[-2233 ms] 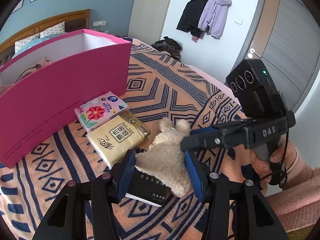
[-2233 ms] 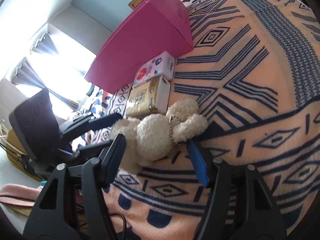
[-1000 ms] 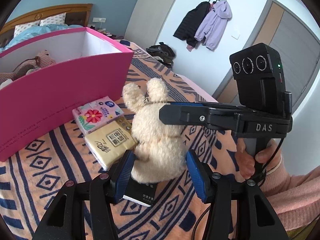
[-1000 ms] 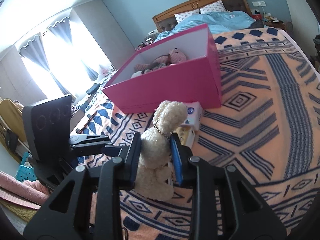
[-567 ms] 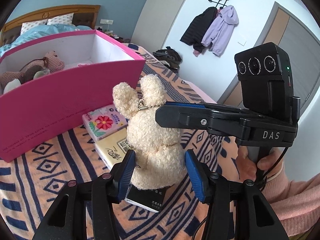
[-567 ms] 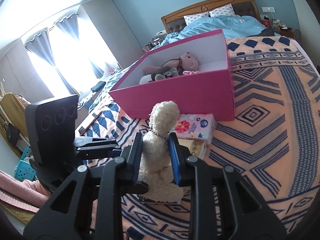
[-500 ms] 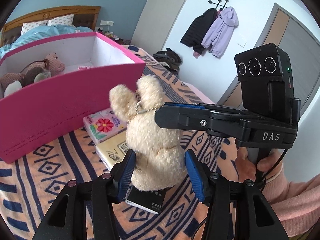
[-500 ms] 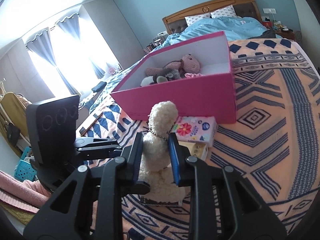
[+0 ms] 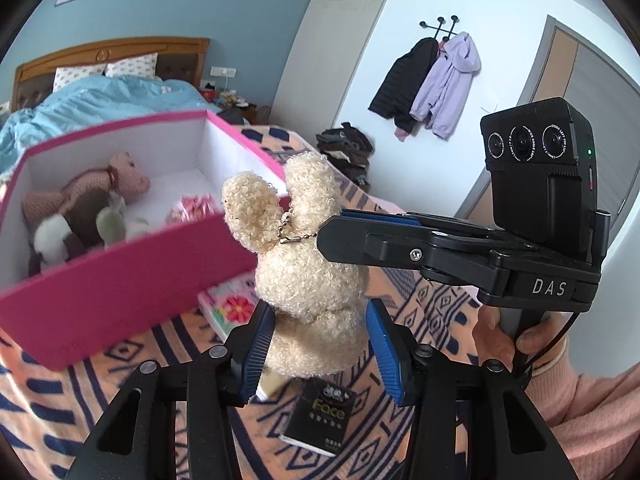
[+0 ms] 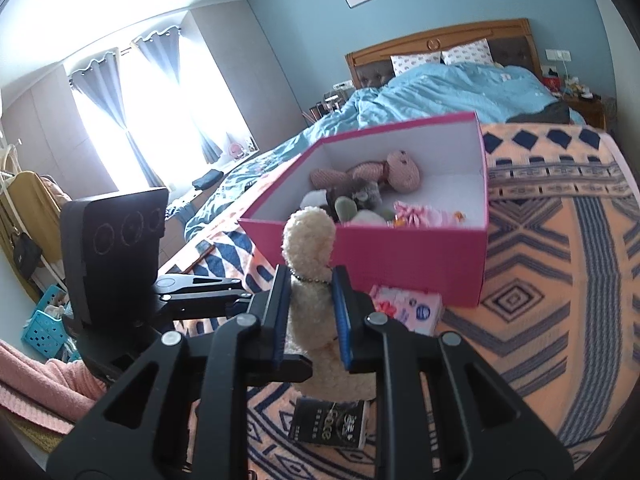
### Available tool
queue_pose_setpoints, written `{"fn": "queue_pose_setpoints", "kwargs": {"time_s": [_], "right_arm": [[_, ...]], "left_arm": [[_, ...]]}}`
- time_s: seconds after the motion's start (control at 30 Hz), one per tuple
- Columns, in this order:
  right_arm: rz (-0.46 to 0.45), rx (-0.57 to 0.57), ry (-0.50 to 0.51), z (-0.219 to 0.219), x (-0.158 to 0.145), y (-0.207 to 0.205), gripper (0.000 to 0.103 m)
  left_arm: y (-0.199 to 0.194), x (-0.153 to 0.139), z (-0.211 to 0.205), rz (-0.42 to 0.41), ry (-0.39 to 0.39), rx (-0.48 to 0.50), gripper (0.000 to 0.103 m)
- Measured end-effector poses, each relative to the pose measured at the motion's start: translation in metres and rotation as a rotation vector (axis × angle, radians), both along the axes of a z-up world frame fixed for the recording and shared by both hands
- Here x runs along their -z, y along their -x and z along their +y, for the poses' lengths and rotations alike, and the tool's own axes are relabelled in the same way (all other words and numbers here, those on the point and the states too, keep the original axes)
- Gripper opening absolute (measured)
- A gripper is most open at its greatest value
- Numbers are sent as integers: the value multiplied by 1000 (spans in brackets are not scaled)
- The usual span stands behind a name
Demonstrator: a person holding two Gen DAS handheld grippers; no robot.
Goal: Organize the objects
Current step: 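Carry the cream bunny over the magenta box, then lower the bunny into the box and open the right gripper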
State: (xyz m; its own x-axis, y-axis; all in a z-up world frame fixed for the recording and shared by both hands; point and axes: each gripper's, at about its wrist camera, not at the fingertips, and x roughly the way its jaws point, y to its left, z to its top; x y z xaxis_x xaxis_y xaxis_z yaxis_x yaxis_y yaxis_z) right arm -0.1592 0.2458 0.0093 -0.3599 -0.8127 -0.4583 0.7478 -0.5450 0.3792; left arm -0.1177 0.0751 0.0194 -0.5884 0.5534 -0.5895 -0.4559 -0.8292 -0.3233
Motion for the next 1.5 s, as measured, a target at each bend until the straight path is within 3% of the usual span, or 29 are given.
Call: {"fn": "queue_pose_setpoints", "kwargs": {"time_s": [0.37,0.67,1.07,1.5], "right_arm": [[85,-13,33,-10,-40,28,23],[130,0,28,-25,-62,66,23],[87,52,-49,-43,-43,131,23],[17,84,-73,-44,-14,162,23]], "left_arm": [[30,-41,-13,99,39,-49,48],[77,-60,-23,116,66,-108,48],[146,-35,-29,18,104,-171,48],[173,-9,-19,-54,156,-184,48]]}}
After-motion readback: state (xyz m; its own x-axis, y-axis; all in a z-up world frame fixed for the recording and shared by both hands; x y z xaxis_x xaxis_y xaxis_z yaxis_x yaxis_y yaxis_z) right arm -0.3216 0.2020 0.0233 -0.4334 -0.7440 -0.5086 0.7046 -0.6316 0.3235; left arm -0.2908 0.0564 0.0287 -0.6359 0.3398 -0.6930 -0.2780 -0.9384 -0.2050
